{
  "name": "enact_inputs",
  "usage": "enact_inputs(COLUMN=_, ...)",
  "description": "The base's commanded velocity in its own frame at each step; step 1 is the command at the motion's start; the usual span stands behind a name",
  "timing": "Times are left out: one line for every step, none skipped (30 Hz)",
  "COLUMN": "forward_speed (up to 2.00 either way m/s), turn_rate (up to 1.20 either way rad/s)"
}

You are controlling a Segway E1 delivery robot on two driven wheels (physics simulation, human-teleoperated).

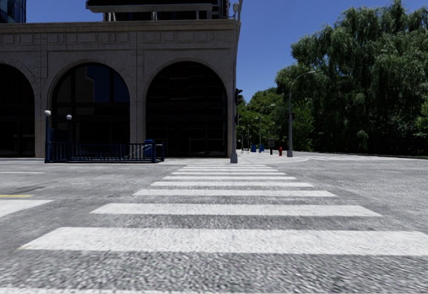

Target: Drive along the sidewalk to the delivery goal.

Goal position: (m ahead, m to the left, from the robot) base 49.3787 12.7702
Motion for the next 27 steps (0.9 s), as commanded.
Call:
enact_inputs(forward_speed=1.72, turn_rate=0.00)
enact_inputs(forward_speed=1.72, turn_rate=0.00)
enact_inputs(forward_speed=1.72, turn_rate=0.00)
enact_inputs(forward_speed=1.72, turn_rate=0.00)
enact_inputs(forward_speed=1.73, turn_rate=0.00)
enact_inputs(forward_speed=1.75, turn_rate=0.00)
enact_inputs(forward_speed=1.75, turn_rate=0.00)
enact_inputs(forward_speed=1.75, turn_rate=0.00)
enact_inputs(forward_speed=1.77, turn_rate=0.00)
enact_inputs(forward_speed=1.79, turn_rate=0.00)
enact_inputs(forward_speed=1.79, turn_rate=0.00)
enact_inputs(forward_speed=1.79, turn_rate=0.00)
enact_inputs(forward_speed=1.79, turn_rate=0.00)
enact_inputs(forward_speed=1.79, turn_rate=0.00)
enact_inputs(forward_speed=1.79, turn_rate=0.00)
enact_inputs(forward_speed=1.79, turn_rate=0.00)
enact_inputs(forward_speed=1.79, turn_rate=0.00)
enact_inputs(forward_speed=1.79, turn_rate=0.00)
enact_inputs(forward_speed=1.79, turn_rate=0.00)
enact_inputs(forward_speed=1.79, turn_rate=0.00)
enact_inputs(forward_speed=1.79, turn_rate=0.00)
enact_inputs(forward_speed=1.79, turn_rate=0.00)
enact_inputs(forward_speed=1.79, turn_rate=0.00)
enact_inputs(forward_speed=1.79, turn_rate=0.00)
enact_inputs(forward_speed=1.79, turn_rate=0.00)
enact_inputs(forward_speed=1.79, turn_rate=0.00)
enact_inputs(forward_speed=1.79, turn_rate=0.00)
